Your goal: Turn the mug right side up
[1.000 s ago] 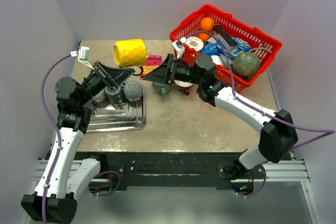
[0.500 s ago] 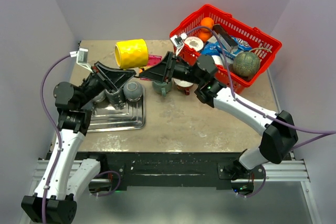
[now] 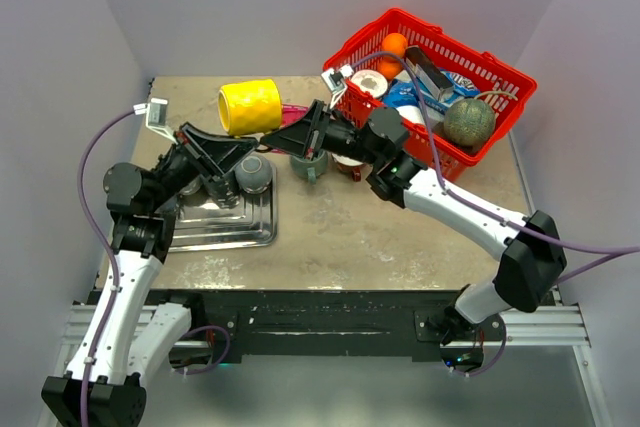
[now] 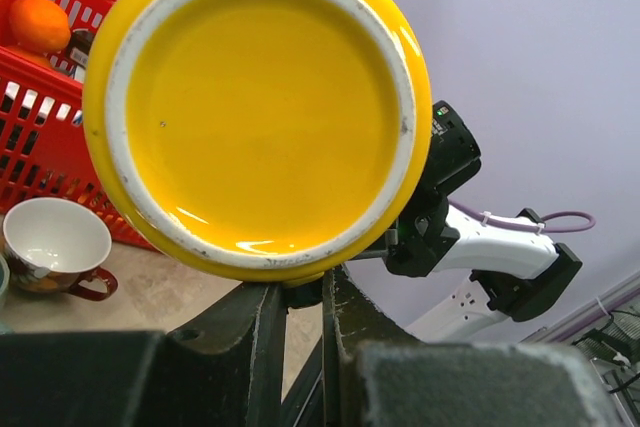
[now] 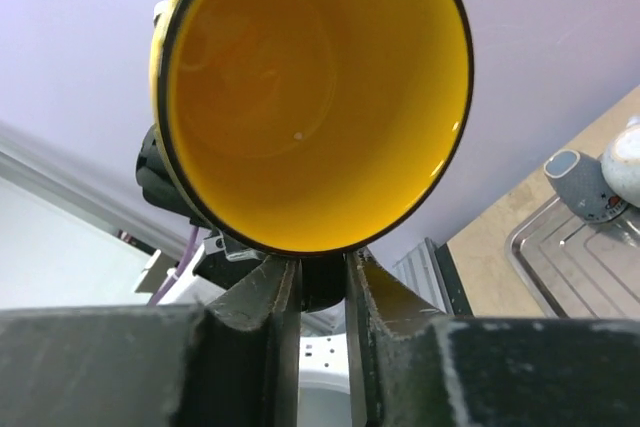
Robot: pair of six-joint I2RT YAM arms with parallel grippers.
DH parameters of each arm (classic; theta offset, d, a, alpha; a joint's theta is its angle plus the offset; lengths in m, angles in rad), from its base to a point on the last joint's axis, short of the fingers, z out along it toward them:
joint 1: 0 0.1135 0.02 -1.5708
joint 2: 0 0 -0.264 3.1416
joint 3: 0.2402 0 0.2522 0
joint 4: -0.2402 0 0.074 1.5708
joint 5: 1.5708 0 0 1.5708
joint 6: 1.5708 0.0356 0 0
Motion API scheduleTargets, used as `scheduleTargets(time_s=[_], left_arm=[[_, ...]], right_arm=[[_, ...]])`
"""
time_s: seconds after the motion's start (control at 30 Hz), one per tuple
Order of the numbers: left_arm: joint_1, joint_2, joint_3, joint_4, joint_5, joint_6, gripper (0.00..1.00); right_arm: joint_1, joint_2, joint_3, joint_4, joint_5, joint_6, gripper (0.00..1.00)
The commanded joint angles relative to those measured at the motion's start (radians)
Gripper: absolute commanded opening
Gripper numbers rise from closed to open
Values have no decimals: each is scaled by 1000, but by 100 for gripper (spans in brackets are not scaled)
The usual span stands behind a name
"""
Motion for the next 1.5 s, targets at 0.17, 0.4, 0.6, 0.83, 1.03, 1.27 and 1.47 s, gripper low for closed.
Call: scheduleTargets(time_s=[0.17,0.4,0.6,0.83,1.03,1.27,1.47], left_arm=[[-11,-20,-2,-24,-10,65,12],[-11,-29,19,-175,-66,181,93],[-10,-3,44,-354,-97,310,99],[-10,34,79,-558,-183,426,99],[-10,51,90,-639,-332,482,99],[-10,78,92,-647,-453,504,99],[-10,89,79,-643,-517,498,99]], right_arm=[[20,-35,28,26,50,-24,0],[19,-114,26,-175,183,-164,0],[15,-219,86,-551,479,-385,0],[-11,-299,65,-1052,854,-492,0],[-40,-346,-61,-1290,1099,-499,0],[-80,-316,-150,-1295,1148,-492,0],[-84,-244,-198,-1225,1167,-485,0]])
